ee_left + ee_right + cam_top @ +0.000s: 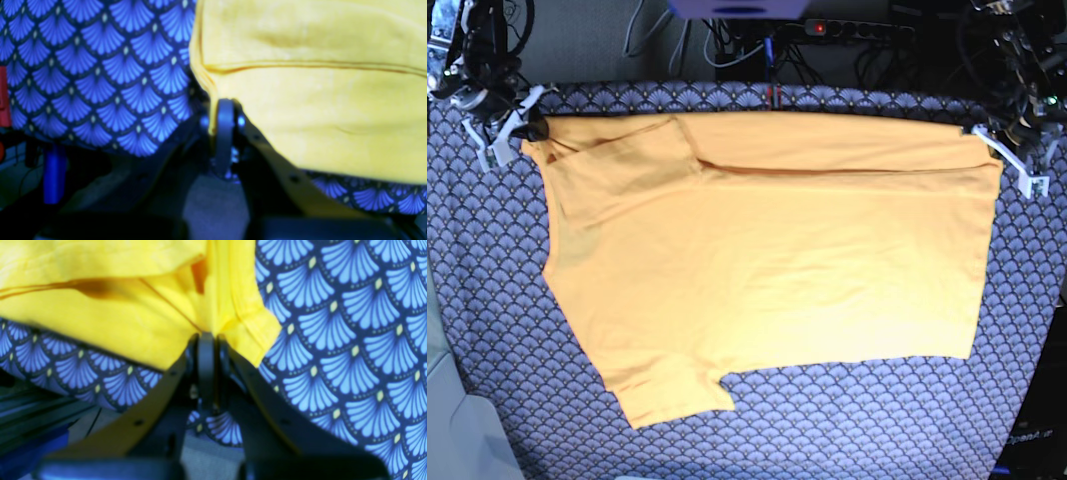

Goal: Fold the T-shirt properly
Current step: 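Drag the shirt toward the robot base with both grippers, then release, then move both grippers to the shirt's opposite long edge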

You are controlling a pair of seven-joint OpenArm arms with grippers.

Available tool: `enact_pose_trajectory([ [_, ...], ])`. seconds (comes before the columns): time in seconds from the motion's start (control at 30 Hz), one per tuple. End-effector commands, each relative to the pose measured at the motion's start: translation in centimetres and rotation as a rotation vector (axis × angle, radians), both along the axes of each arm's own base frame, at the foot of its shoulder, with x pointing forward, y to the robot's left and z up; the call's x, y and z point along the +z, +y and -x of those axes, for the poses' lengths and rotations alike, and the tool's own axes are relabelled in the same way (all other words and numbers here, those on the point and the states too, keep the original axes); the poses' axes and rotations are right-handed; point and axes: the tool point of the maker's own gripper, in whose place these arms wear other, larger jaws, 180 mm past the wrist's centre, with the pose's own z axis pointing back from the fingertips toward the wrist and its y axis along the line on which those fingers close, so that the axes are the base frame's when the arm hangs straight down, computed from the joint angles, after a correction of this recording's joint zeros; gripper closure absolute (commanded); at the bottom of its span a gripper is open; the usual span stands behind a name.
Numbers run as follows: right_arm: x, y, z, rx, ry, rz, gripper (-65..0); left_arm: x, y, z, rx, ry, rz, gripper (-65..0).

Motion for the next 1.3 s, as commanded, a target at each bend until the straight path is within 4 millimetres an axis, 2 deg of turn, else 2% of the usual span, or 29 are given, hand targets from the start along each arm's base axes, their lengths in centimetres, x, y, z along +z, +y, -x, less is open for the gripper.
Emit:
enact_pose_trajectory([
  [0.0, -1.6, -0.9, 2.7, 0.024, 0.130, 0.066, 0.0, 1.1, 0.9, -0.6, -0.006, -0.028, -0.033, 0.0],
  [0.1, -1.7, -0.9, 2.7, 0.021, 0.134, 0.065, -3.0, 1.0, 0.9, -0.5, -0.005, -0.026, -0.034, 0.0],
  [0.2, -1.7, -1.0, 2.6, 0.020, 0.132, 0.066, -12.0, 1.0, 0.8, -0.5, -0.006, -0.025, -0.032, -1.7],
  [0.27, -1.6, -1.1, 2.6, 0.021, 0.132, 0.068, -19.7, 1.0, 0.8, -0.6, -0.005, -0.027, -0.030, -9.7],
  [0.33, -1.6, -1.2, 2.5, 0.022, 0.127, 0.070, -26.9, 0.8, 0.5, -0.4, -0.004, -0.026, -0.019, -20.9],
  [0.4, -1.2, -1.7, 2.2, 0.007, 0.113, 0.077, -31.2, 0.7, 0.2, 0.0, -0.007, -0.028, -0.016, -31.7],
  [0.53, 0.0, -4.5, 1.9, -0.075, 0.081, 0.110, -32.2, 0.7, 0.2, -0.1, -0.010, -0.028, -0.015, -41.3],
  [0.63, 1.1, -6.1, 0.8, -0.118, 0.041, 0.129, -32.2, 0.8, -0.6, -0.4, -0.089, -0.030, -0.012, -42.2],
  [0.73, 2.6, -8.4, -0.3, -0.172, -0.007, 0.161, -32.2, 1.2, 0.3, 0.0, -0.082, -0.044, -0.020, -42.2],
  [0.87, 5.1, -11.0, -3.1, -0.195, -0.037, 0.217, -32.2, 3.2, 2.5, -1.2, -0.020, -0.122, -0.039, -42.2],
  [1.03, 9.7, -13.0, -8.6, -0.200, -0.120, 0.275, -32.2, 6.4, 3.8, -4.4, -0.004, -0.240, -0.064, -42.3],
  [1.17, 12.9, -12.0, -14.8, -0.147, -0.186, 0.315, -32.3, 9.2, 4.0, -8.2, -0.003, -0.342, -0.065, -42.4],
  [1.27, 13.2, -9.7, -19.7, -0.079, -0.189, 0.325, -32.3, 9.8, 2.2, -12.1, -0.056, -0.379, -0.016, -42.4],
])
